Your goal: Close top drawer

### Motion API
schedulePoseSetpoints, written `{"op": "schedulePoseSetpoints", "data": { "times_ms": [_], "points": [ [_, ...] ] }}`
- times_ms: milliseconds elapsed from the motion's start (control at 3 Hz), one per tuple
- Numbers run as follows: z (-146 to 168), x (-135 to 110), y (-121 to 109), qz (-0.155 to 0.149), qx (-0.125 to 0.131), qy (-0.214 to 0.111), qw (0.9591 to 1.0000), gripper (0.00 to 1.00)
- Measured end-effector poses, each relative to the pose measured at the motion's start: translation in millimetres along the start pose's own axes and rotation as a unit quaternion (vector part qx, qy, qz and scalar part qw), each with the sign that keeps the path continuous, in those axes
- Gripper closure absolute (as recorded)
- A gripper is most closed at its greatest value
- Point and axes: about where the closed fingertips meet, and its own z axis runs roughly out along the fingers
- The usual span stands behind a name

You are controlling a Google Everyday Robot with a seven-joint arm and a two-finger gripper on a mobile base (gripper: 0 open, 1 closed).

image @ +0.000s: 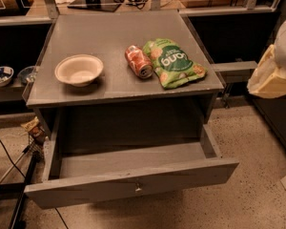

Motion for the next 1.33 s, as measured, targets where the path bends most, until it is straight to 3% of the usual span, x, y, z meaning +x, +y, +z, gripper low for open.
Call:
{"op": "schedulePoseSetpoints", "data": {
  "times_ms": [333, 667, 1333],
  "points": [
    [0, -9, 10, 0.005, 0.005, -0.008, 0.9999, 1.00],
    [11, -15, 25, 0.016, 0.013, -0.011, 0.9997, 1.00],
    [60, -27, 51, 0.013, -0.009, -0.003, 0.9999, 1.00]
  ]
}}
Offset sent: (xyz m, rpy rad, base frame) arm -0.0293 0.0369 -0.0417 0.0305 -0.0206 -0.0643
